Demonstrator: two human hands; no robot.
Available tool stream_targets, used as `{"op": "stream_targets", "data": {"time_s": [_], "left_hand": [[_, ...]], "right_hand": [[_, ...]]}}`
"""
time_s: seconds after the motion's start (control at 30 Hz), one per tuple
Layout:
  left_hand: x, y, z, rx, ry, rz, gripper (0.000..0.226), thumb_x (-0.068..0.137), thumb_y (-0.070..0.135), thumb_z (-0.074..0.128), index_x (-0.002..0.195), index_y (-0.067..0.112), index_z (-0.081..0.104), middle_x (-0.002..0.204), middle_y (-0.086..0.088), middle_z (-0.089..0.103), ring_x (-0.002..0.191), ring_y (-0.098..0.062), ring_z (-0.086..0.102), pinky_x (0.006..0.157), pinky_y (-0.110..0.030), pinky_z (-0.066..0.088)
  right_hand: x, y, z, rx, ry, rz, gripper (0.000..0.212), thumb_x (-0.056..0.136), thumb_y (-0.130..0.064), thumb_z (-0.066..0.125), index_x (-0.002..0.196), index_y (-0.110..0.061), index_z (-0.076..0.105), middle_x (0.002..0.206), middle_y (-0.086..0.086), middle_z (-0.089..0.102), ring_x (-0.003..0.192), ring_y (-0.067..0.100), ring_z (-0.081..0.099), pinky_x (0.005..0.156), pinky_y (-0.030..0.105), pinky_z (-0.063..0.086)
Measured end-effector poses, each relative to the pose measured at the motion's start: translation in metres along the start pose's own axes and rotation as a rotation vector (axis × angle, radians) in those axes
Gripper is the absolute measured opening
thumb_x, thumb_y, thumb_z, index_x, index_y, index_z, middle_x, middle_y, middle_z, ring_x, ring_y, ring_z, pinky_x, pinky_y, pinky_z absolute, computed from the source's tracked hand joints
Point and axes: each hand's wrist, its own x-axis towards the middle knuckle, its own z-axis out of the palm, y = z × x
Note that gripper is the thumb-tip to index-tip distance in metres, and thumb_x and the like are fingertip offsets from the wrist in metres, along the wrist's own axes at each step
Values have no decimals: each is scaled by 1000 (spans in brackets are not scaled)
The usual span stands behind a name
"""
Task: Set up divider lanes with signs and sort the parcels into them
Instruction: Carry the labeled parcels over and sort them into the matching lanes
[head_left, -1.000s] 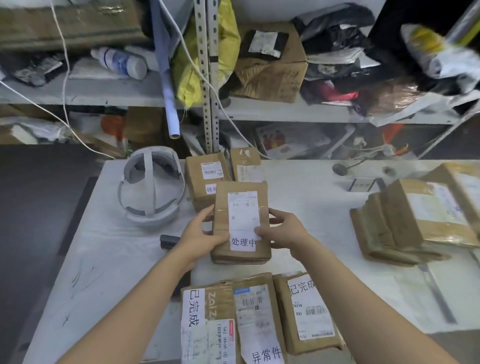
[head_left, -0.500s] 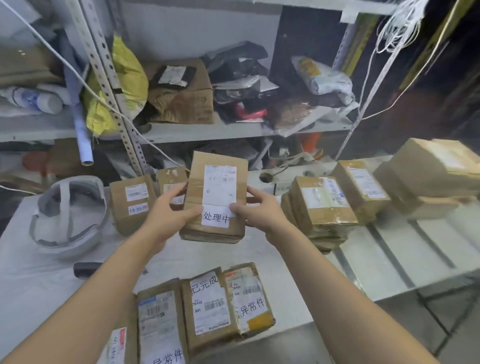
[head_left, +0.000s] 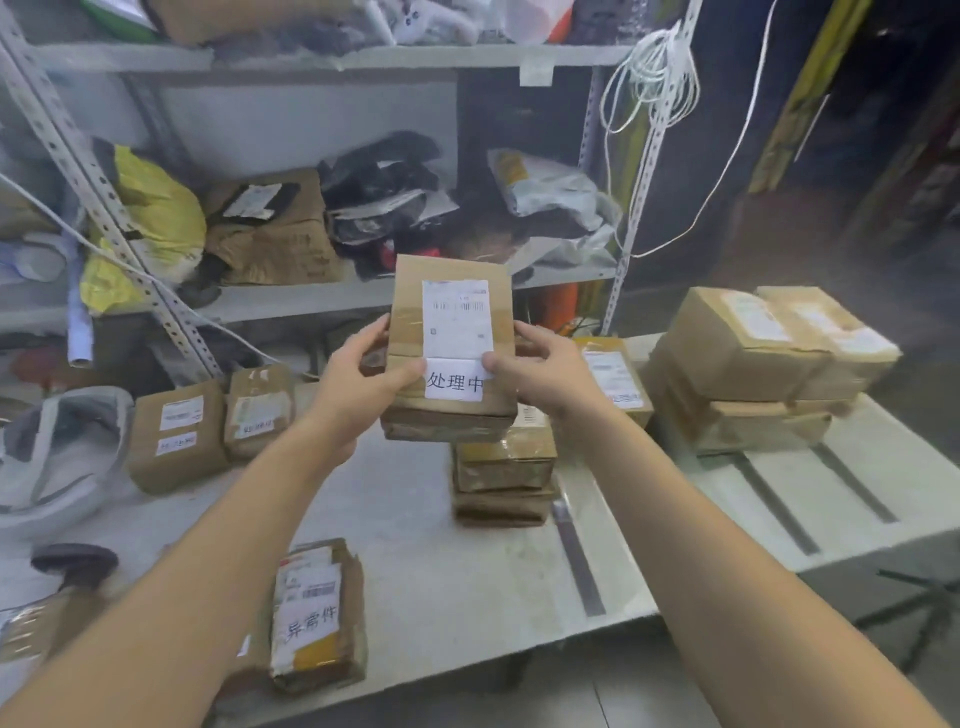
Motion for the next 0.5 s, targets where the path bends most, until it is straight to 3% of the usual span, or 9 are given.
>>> {"op": "stream_targets", "data": {"time_s": [0.07,0.17,0.33,0.43,0.5], "left_hand": [[5,11,29,0,-22,8,69,81,22,79,141,35,49,125,14,63,115,-13,59,93,-39,54],[18,21,72,-25,-64,9,66,83,20,78,141,36,49,121,19,61,115,-12,59,91,-35,55],[52,17,143,-83,-132,-37,58,84,16,77,134,36,55,115,18,63,106,-8,63,81,-27,57],[79,10,181,-102,-205,-80,56,83,15,77,133,31,57,118,14,64,102,-6,64,77,-25,58],[93,3,200,-123,-233,-103,59,83,14,77,135,30,56,120,13,63,103,-4,64,77,-23,58]], "right_hand": [[8,3,-30,-12,36,-25,79,72,-33,83,144,-25,52,121,-4,66,107,17,67,94,42,56],[21,6,-73,-14,46,-25,69,82,-29,80,144,-23,51,120,-7,66,107,12,65,92,35,56],[56,21,-130,-35,115,33,59,85,-30,78,139,-22,57,120,-5,69,105,14,68,94,37,57],[74,29,-156,-89,168,95,53,85,-33,78,135,-25,60,110,-12,70,92,6,69,79,28,58],[84,32,-170,-129,182,144,58,84,-37,78,138,-26,57,115,-12,68,90,2,65,70,22,54]]}}
